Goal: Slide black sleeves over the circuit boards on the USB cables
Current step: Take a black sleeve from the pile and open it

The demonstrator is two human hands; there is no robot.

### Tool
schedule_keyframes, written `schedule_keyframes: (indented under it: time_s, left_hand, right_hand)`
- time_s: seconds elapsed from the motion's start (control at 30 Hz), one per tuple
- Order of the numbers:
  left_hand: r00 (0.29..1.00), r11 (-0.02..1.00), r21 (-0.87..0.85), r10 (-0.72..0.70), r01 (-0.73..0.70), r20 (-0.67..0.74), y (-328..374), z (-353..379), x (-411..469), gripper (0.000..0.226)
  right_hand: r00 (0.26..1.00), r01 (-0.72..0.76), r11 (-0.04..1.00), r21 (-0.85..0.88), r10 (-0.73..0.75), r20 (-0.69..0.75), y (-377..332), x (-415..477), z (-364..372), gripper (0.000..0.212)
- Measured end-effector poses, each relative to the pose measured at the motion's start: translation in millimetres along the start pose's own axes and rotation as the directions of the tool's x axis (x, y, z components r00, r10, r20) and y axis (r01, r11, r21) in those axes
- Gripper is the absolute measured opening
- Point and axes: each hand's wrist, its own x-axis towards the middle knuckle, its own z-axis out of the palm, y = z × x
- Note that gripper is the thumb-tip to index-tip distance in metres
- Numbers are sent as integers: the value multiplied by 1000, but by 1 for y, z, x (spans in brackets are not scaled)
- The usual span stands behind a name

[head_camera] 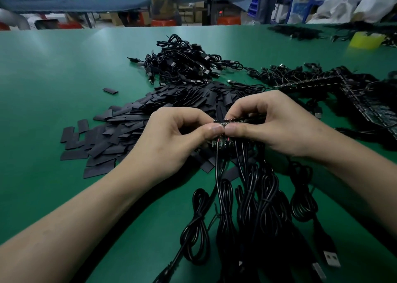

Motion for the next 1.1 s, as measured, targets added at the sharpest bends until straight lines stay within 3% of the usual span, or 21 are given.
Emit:
schedule_keyframes:
  time_s: [0.27,0.4,0.57,0.73,0.83,0.97,1.1]
  left_hand:
    - [998,980,-194,-39,48,46,3,1,0,12]
    - [998,955,-294,-57,44,-35,4,-3,2,17]
    - [982,904,-424,-130,59,-139,3,-8,5,20]
    - [969,870,-492,-140,23,-201,1,-10,8,25]
    - [964,900,-436,-101,-18,-248,2,-9,8,26]
    - [958,959,-253,57,-131,-280,4,-5,4,21]
    - [957,972,-172,107,-157,-269,5,-7,4,17]
  right_hand:
    - [997,15,964,264,-36,75,2,0,-3,6]
    - [983,-70,946,316,11,184,10,-5,-25,7]
    - [957,-216,963,161,177,230,29,-15,-64,12]
    - [891,-368,912,-181,401,213,34,-18,-83,25]
    - [955,-275,920,-279,296,35,16,-10,-67,30]
    - [996,-75,993,-86,78,33,-26,4,-8,33]
    - [994,-98,960,264,79,81,-34,6,24,22]
